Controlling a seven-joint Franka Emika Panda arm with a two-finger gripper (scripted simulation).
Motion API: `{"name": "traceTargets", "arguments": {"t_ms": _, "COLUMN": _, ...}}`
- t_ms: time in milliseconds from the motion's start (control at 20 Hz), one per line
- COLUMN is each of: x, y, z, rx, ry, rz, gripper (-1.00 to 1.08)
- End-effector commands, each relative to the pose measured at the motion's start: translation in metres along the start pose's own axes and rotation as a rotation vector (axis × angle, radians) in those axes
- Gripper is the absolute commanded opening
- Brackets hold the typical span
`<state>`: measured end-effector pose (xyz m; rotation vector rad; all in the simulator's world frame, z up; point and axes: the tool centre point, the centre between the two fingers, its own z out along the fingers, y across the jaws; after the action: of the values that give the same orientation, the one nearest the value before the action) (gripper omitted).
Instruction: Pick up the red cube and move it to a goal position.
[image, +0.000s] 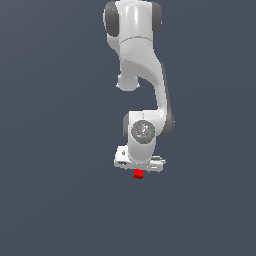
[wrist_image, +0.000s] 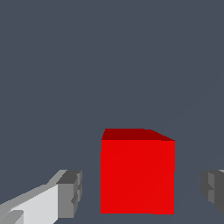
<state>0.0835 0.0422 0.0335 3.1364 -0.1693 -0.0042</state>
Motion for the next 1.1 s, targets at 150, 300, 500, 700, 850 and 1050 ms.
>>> {"name": "traceTargets", "arguments": {"t_ms": 150, "x": 0.0087, "y": -0.005, "z": 0.0112, "rx": 0.001, "ry": 0.002, "rz": 0.008, "gripper": 1.0}}
{"name": "traceTargets", "arguments": {"t_ms": 300, "x": 0.0105, "y": -0.0061, "z": 0.0133, "rx": 0.001, "ry": 0.003, "rz": 0.009, "gripper": 1.0}}
{"name": "traceTargets", "arguments": {"t_ms": 500, "x": 0.0109, "y": -0.0061, "z": 0.0136, "rx": 0.001, "ry": 0.003, "rz": 0.009, "gripper": -1.0}}
{"name": "traceTargets", "arguments": {"t_ms": 700, "x": 0.0109, "y": -0.0061, "z": 0.0136, "rx": 0.001, "ry": 0.003, "rz": 0.009, "gripper": -1.0}}
{"name": "traceTargets", "arguments": {"t_ms": 850, "x": 0.0109, "y": -0.0061, "z": 0.0136, "rx": 0.001, "ry": 0.003, "rz": 0.009, "gripper": -1.0}}
{"name": "traceTargets", "arguments": {"t_ms": 1050, "x": 0.0107, "y": -0.0059, "z": 0.0125, "rx": 0.001, "ry": 0.002, "rz": 0.009, "gripper": -1.0}}
